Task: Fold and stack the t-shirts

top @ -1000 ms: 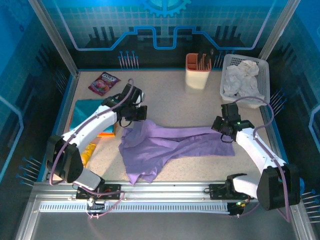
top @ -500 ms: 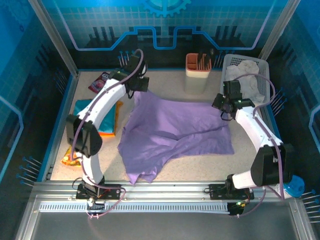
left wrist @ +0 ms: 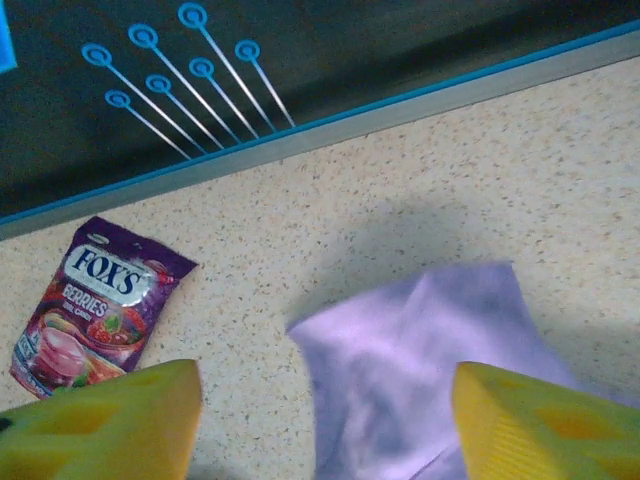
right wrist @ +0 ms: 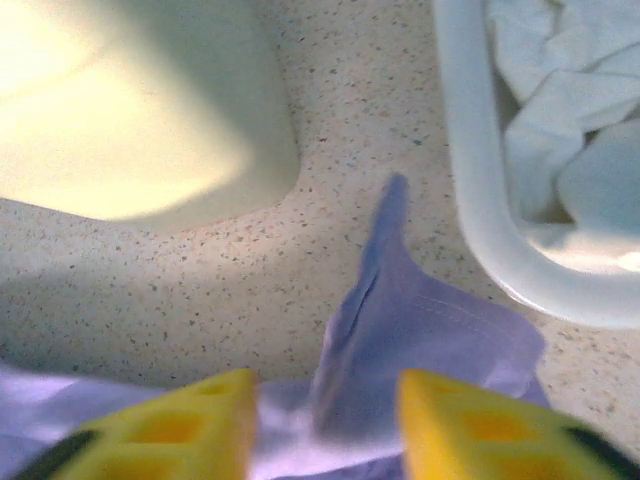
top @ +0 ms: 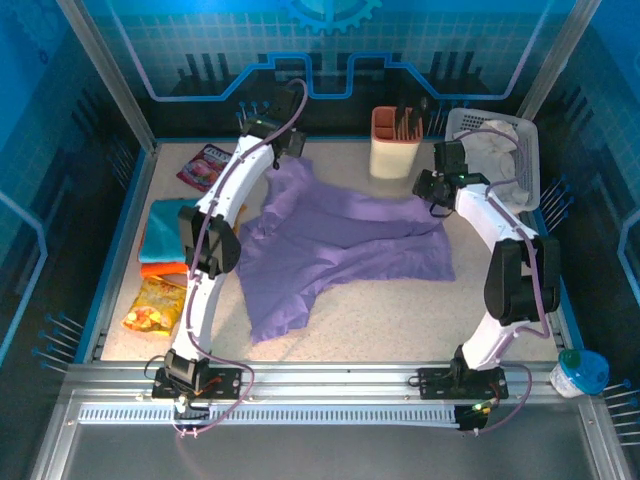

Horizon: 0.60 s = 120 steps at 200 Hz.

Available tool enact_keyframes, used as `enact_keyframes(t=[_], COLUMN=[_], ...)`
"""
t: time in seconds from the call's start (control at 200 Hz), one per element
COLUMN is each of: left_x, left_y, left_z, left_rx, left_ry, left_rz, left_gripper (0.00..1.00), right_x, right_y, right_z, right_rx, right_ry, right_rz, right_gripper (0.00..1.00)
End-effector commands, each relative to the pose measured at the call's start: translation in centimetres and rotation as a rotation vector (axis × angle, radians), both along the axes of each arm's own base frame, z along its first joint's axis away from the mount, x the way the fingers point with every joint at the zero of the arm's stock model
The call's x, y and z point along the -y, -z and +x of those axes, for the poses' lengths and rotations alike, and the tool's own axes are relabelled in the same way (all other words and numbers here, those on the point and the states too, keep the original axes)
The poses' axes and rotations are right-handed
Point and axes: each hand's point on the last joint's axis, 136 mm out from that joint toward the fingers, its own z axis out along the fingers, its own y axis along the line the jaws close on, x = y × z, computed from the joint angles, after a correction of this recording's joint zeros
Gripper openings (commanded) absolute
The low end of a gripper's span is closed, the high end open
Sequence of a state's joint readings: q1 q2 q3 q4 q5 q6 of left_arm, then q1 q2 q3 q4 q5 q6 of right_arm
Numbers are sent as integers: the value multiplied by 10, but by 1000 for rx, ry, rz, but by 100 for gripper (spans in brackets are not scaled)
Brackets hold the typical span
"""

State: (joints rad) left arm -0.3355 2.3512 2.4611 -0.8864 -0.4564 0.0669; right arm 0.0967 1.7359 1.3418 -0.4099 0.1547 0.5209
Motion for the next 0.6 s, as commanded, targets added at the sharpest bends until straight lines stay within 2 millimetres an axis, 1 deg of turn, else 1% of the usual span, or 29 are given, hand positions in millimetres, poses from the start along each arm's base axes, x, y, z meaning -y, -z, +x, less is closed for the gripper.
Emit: enact_keyframes(t=[0.0,0.035,0.055,0.125,0.135,0.19,0.205,0.215,0.27,0.295,0.305,0.335,0.345,0.355,0.425,0.505,0.595], left_x=[-9,-11,-12,-12,-12,-8,-7,-6,0,3,4,7,8,9,16,17,10], left_y=[7,9,10,13,15,18,20,23,28,35,35,45,44,48,61,73,87], left_z=[-5,-10,-14,-31,-34,-51,-57,-61,-83,-95,-99,-114,-117,-122,-153,-188,-229], left_rx=[-34,-53,-66,-106,-116,-149,-161,-172,-210,-238,-242,-273,-271,-284,-325,-378,-432], left_ry=[-23,-34,-38,-50,-53,-53,-54,-54,-53,-52,-52,-53,-53,-51,-43,-57,-94], left_rz=[37,33,27,-12,-16,-56,-67,-72,-107,-128,-138,-160,-171,-179,-246,-306,-337], left_gripper=[78,79,80,81,81,81,81,81,81,81,81,81,81,81,81,79,76], right_x=[-6,-7,-7,-10,-10,-11,-10,-11,-10,-9,-8,-7,-7,-6,0,11,25], right_y=[-7,-7,-8,-13,-14,-17,-17,-17,-15,-13,-12,-8,-7,-5,8,23,41], right_z=[3,0,-2,-12,-13,-24,-28,-30,-44,-52,-55,-64,-67,-70,-94,-118,-143], right_rx=[5,7,8,18,18,15,12,9,-7,-18,-26,-40,-46,-50,-103,-163,-224], right_ry=[-58,-64,-69,-87,-89,-95,-93,-94,-93,-90,-89,-83,-81,-79,-53,-12,48], right_rz=[-2,-10,-13,-21,-21,-25,-25,-25,-26,-25,-24,-22,-20,-21,-6,-3,5], right_gripper=[72,82,85,88,89,90,98,100,100,100,100,100,100,100,100,97,90])
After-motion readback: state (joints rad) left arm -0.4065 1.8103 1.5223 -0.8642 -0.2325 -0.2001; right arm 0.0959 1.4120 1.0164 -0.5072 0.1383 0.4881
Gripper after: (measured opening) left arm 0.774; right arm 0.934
